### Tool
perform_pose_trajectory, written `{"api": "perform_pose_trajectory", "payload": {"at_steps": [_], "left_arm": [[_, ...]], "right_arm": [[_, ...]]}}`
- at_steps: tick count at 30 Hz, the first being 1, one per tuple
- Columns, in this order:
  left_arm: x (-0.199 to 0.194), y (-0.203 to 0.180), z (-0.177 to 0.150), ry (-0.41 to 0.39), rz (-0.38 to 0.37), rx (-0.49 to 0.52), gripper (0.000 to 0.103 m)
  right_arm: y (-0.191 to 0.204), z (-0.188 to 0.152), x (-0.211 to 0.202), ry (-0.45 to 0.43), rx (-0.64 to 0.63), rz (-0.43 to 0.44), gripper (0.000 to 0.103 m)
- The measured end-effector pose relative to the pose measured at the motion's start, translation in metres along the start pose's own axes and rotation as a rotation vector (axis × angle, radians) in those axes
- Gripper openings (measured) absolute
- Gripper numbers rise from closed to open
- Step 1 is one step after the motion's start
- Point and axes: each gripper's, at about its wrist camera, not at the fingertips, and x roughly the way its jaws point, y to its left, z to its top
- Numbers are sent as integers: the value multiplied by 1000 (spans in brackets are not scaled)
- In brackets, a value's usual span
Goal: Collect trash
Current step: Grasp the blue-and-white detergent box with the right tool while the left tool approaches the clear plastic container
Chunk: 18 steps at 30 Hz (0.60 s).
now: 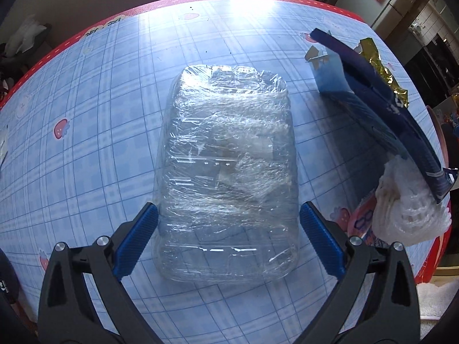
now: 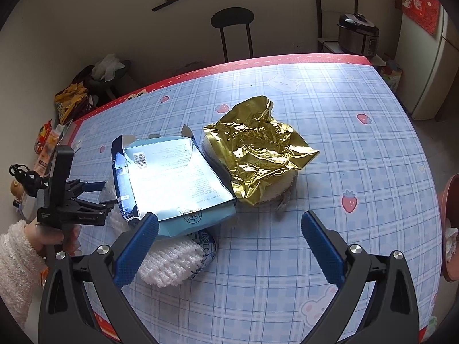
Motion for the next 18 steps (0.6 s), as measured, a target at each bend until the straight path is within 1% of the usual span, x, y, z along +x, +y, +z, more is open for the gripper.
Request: {"api": "perform_pose_trajectory", "payload": {"at_steps": [2, 4, 6, 8, 10, 12, 13, 14, 15, 17, 18], "left_arm": [[1, -2, 2, -9, 4, -12, 97], [0, 0, 1, -19, -10, -32, 97], [-2, 3, -1, -28, -49, -59, 96], [-4, 16, -4, -32, -110, -91, 94], [-5, 26, -10, -40, -162, -121, 83], [-9, 35, -16, -40, -196, -155, 60], [-9, 39, -19, -35, -222, -177, 55], [-9, 44, -23, -29, -241, -197, 46], [-9, 48, -28, -24, -260, -215, 45], [-10, 51, -36, -24, -283, -226, 45], [-10, 50, -40, -26, -290, -229, 45]], "right_arm": [[-4, -1, -1, 0, 10, -5, 98], [-7, -2, -3, -2, 16, -7, 98], [-10, -3, -3, -4, 20, -10, 98], [-13, -3, -5, -4, 27, -9, 98], [-13, -3, -6, -5, 27, -3, 98], [-8, -4, -8, 2, 8, 20, 98], [-3, -4, -8, 11, -8, 45, 98], [3, -5, -8, 18, -27, 72, 97], [11, -6, -8, 21, -52, 92, 95], [29, -9, -6, 37, -110, 115, 82], [37, -10, -4, 45, -133, 127, 79]]}}
